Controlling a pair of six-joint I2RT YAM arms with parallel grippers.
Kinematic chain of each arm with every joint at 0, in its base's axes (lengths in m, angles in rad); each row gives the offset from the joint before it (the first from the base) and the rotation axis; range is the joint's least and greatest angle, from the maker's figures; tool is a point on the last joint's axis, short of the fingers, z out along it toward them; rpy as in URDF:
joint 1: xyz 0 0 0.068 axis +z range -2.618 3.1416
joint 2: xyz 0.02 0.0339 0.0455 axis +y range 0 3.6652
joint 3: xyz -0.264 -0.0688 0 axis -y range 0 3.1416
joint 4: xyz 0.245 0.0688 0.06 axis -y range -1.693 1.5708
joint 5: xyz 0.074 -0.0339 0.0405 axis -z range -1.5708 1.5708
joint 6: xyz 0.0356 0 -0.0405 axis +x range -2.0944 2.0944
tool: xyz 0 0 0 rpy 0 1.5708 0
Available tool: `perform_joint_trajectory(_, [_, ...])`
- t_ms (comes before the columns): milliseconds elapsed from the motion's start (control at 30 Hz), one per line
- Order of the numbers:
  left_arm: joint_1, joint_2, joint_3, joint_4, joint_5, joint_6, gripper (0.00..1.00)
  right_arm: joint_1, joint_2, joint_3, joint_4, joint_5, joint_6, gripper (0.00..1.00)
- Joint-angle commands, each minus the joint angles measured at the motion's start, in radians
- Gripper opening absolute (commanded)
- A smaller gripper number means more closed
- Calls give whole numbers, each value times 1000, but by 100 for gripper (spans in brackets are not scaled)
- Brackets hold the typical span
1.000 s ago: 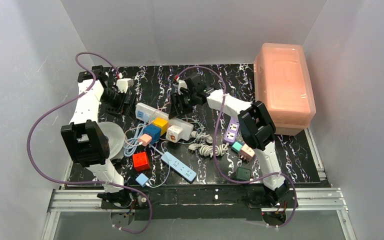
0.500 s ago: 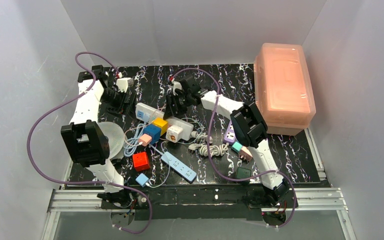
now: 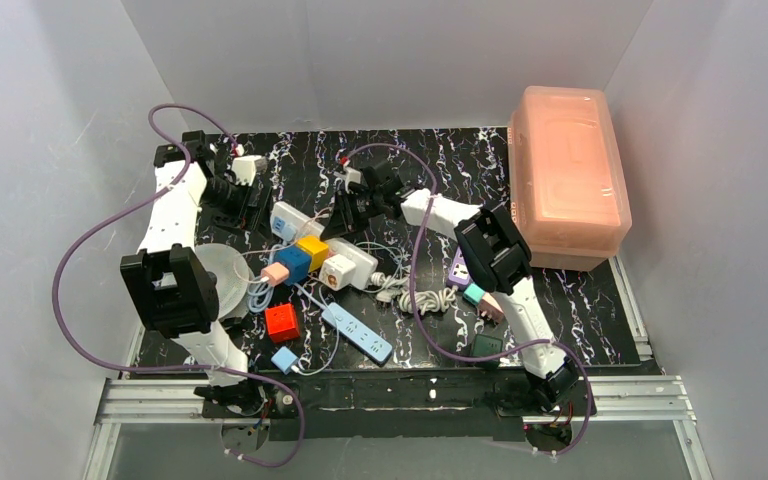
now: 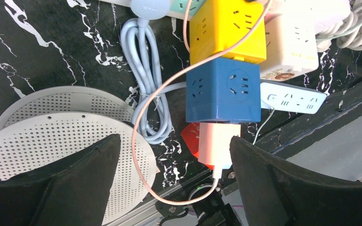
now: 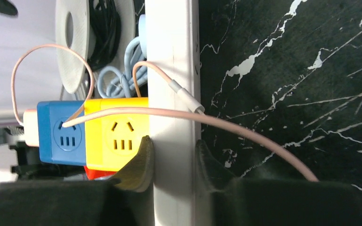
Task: Pull the plug off the socket
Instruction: Pick up the socket from the center of the board.
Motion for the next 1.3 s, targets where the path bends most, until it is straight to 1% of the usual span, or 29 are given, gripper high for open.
perform_joint_trajectory(0, [3, -52, -34, -108, 41, 18, 86, -3, 3, -41, 201, -49, 230, 1])
perform_joint_trajectory(100, [2, -60, -28, -118, 65, 21, 89, -38, -19, -141, 434, -123, 413, 1])
perform_joint_trajectory(200, [10, -61, 5, -131, 78, 17, 94, -83, -36, -284, 751, -180, 630, 1])
perform_joint_trajectory(267, [30, -58, 40, -128, 89, -5, 98, -115, -18, -317, 929, -218, 766, 1])
perform_joint_trajectory(367, [80, -47, 101, -95, 104, -65, 98, -138, 5, -332, 1081, -256, 891, 1])
perform_joint_trajectory(433, [124, -33, 152, -73, 125, -101, 98, -146, 10, -345, 1142, -270, 940, 1])
perform_joint_trajectory(500, [163, -14, 179, -74, 160, -107, 98, -153, 12, -363, 1211, -272, 994, 1])
perform_joint_trajectory(567, [173, -11, 156, -80, 172, -79, 98, -158, 28, -364, 1322, -267, 1090, 1])
perform_joint_trajectory(633, [173, -29, 76, -69, 211, -37, 98, -160, 58, -348, 1448, -258, 1182, 1])
perform_joint_trajectory(700, [171, -73, -35, 6, 260, -34, 98, -160, 71, -330, 1504, -253, 1239, 1])
perform_joint_trajectory(767, [149, -120, -150, 70, 284, -12, 98, -159, 69, -317, 1521, -257, 1260, 1])
perform_joint_trajectory(867, [65, -197, -310, 165, 251, 90, 98, -156, 52, -314, 1529, -269, 1265, 1])
perform_joint_trajectory(967, [-19, -267, -446, 330, 180, 127, 98, -150, 40, -315, 1531, -292, 1269, 1])
perform_joint_trajectory(1033, [-53, -278, -468, 424, 136, 107, 98, -147, 32, -325, 1532, -298, 1270, 1])
perform_joint_trajectory(1100, [-66, -271, -461, 484, 112, 81, 98, -144, 24, -345, 1536, -299, 1266, 1])
perform_joint_trajectory(1167, [-70, -269, -465, 544, 115, 63, 98, -143, 17, -364, 1547, -299, 1267, 1])
perform_joint_trajectory(1267, [-71, -271, -493, 610, 117, 79, 98, -142, 16, -378, 1574, -300, 1280, 1])
